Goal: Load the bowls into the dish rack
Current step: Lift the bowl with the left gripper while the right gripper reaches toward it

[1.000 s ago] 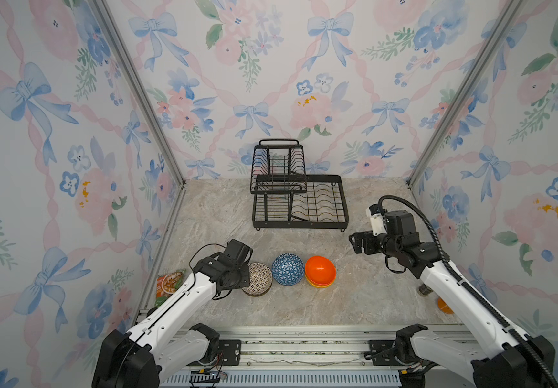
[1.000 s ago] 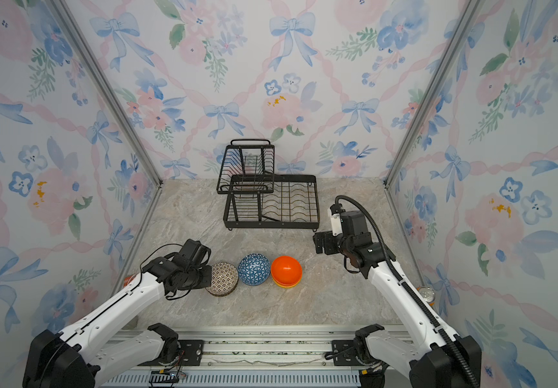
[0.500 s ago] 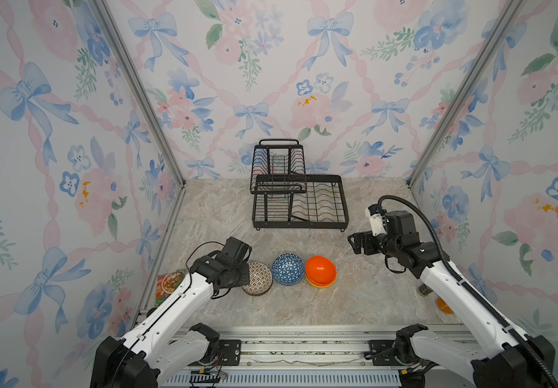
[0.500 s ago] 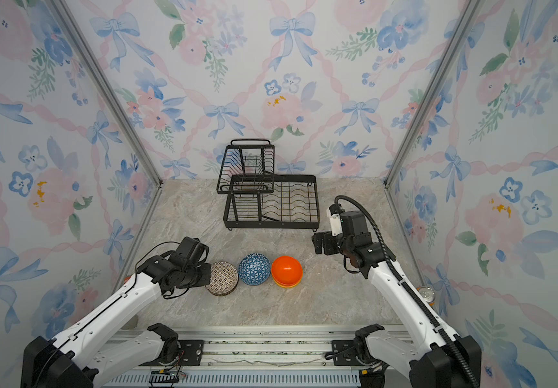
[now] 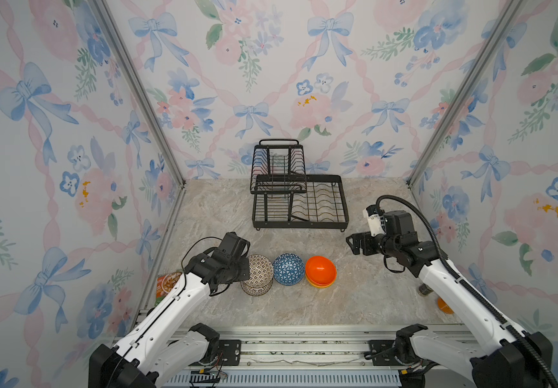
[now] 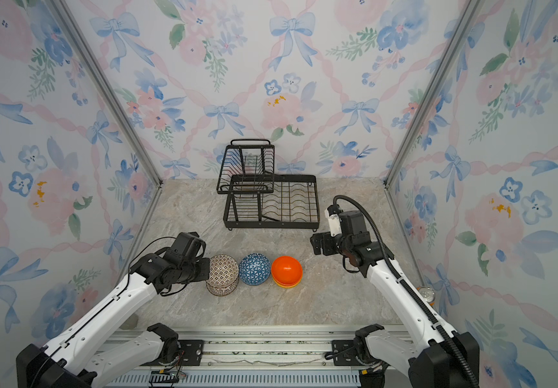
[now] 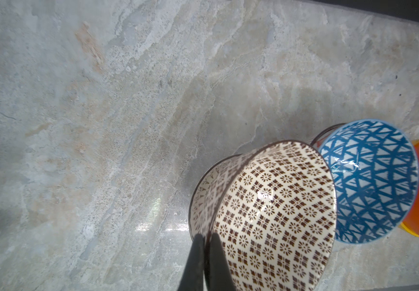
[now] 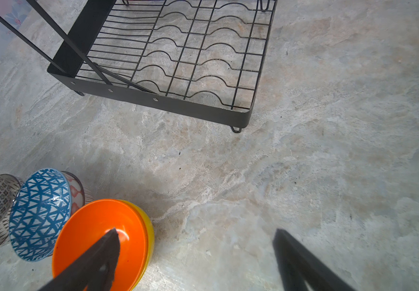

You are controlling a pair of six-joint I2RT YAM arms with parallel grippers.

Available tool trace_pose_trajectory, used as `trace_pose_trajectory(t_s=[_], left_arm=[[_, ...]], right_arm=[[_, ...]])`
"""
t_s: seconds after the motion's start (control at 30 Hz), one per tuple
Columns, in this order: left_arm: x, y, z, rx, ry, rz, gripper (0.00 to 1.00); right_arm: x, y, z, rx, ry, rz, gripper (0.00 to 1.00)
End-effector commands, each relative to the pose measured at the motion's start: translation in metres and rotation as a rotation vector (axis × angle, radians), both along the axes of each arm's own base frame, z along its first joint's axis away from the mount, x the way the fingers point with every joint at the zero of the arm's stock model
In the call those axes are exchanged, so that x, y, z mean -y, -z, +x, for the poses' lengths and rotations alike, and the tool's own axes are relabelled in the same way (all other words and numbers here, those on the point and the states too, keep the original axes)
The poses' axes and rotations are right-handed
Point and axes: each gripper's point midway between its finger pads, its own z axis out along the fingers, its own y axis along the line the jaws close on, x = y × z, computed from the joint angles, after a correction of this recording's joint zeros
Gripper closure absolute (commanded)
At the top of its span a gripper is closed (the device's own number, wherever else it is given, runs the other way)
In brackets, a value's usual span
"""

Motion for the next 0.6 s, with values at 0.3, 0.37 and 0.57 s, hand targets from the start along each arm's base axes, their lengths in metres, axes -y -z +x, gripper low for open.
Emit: trace_pose_trajectory(t_s=[0.3,0.37,0.57], left_arm=[[-0.001,-0.053,0.018,0.179,-0.002,-0.010,1.00],[0.001,-0.061,0.021,0.200,-0.001,-0.017,1.00],[0.015,-0.078,0.027,0.243,0.013,-0.054,1.00]], right_arm=[[-0.021,-0.017,-0.004,0.005,-0.088,0.069,0.03],[-0.030,-0.023,-0.005,0.007,-0.110,0.089,0.03],[-0.062,-0.035,-0.008,0.005,-0.188,0.126,0.03]])
